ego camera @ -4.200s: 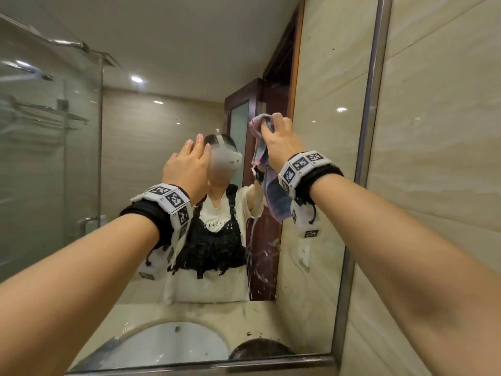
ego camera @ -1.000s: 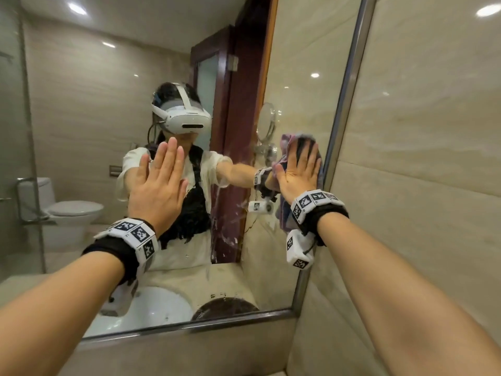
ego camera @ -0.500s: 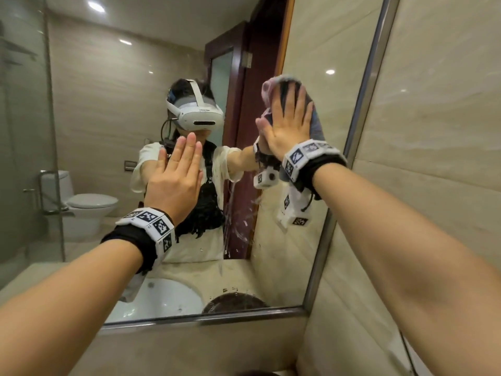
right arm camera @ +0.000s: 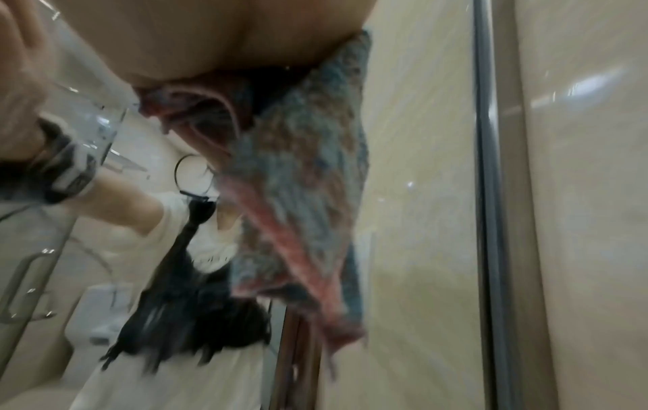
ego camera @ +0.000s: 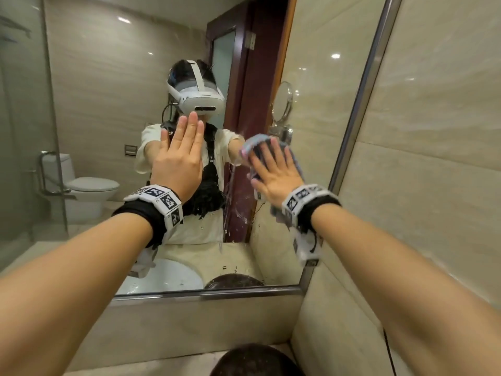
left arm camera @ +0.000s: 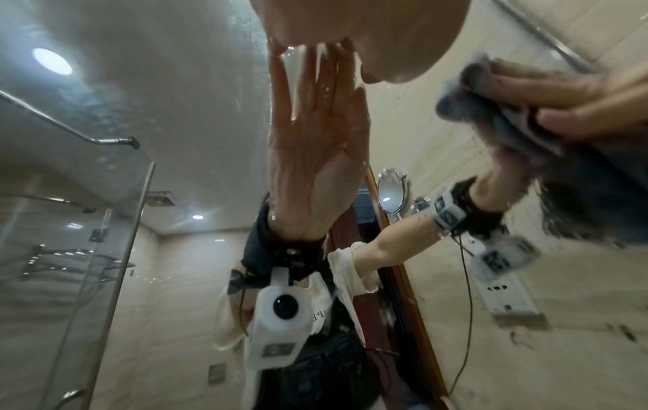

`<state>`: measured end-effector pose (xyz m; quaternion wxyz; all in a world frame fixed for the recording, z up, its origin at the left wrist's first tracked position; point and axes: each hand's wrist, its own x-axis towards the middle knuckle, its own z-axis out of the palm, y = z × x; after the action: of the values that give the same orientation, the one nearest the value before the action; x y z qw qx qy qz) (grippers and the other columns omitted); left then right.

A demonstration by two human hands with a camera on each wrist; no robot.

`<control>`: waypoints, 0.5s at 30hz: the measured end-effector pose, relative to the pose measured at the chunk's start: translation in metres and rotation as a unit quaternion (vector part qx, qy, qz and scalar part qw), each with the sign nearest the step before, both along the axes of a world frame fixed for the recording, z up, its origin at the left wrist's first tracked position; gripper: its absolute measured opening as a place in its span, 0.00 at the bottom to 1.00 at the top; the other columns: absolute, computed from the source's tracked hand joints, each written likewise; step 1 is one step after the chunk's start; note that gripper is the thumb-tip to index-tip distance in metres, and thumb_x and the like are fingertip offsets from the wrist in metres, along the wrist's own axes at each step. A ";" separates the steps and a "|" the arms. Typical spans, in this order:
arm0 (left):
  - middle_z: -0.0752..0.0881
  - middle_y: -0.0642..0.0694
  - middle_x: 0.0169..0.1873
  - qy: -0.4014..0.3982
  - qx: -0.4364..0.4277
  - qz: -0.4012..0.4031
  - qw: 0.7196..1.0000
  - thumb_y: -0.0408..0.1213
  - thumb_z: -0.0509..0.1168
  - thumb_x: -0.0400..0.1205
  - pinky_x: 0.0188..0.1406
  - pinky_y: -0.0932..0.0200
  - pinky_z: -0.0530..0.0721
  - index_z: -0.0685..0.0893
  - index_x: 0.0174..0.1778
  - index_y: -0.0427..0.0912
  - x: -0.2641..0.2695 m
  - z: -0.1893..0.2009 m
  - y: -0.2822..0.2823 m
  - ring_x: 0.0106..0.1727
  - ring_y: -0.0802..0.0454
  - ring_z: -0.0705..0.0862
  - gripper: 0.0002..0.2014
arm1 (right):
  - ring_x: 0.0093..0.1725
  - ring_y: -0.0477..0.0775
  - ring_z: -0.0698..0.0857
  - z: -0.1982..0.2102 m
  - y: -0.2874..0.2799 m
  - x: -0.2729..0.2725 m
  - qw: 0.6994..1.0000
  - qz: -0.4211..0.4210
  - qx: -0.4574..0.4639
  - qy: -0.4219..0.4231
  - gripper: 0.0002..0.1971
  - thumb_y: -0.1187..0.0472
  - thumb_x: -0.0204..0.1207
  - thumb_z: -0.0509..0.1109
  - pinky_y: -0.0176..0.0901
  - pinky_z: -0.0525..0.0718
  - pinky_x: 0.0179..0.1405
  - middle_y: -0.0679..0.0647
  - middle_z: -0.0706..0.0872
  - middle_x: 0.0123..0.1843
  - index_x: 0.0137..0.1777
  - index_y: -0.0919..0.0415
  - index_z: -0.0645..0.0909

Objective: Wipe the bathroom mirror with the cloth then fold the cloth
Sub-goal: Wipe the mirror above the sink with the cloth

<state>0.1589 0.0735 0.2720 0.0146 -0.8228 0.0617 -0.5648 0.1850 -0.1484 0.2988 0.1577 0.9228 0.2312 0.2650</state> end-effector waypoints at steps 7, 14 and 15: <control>0.60 0.35 0.80 0.000 0.008 0.012 1.000 0.26 0.58 0.81 0.75 0.34 0.61 0.58 0.79 0.32 0.003 -0.001 0.003 0.80 0.38 0.59 0.29 | 0.83 0.65 0.34 0.100 0.027 0.006 0.979 0.000 0.183 -0.093 0.39 0.43 0.82 0.54 0.62 0.35 0.81 0.61 0.34 0.84 0.83 0.55 0.36; 0.60 0.36 0.80 -0.009 0.009 0.022 1.000 0.30 0.58 0.82 0.77 0.34 0.61 0.58 0.80 0.34 0.005 -0.005 0.000 0.81 0.40 0.59 0.29 | 0.82 0.65 0.30 0.018 0.037 -0.001 0.989 0.030 0.139 -0.047 0.40 0.41 0.82 0.51 0.60 0.25 0.74 0.62 0.30 0.83 0.82 0.55 0.30; 0.60 0.37 0.80 -0.007 0.006 0.021 1.000 0.31 0.57 0.82 0.77 0.34 0.61 0.58 0.80 0.34 0.005 -0.005 0.000 0.81 0.40 0.59 0.29 | 0.82 0.65 0.30 0.000 0.035 0.000 0.992 0.036 0.111 -0.036 0.40 0.41 0.82 0.51 0.60 0.24 0.74 0.61 0.30 0.83 0.81 0.55 0.28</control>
<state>0.1641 0.0734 0.2673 0.0316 -0.8200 0.0476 -0.5695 0.1846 -0.1136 0.2990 0.0525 0.9153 0.2279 0.3278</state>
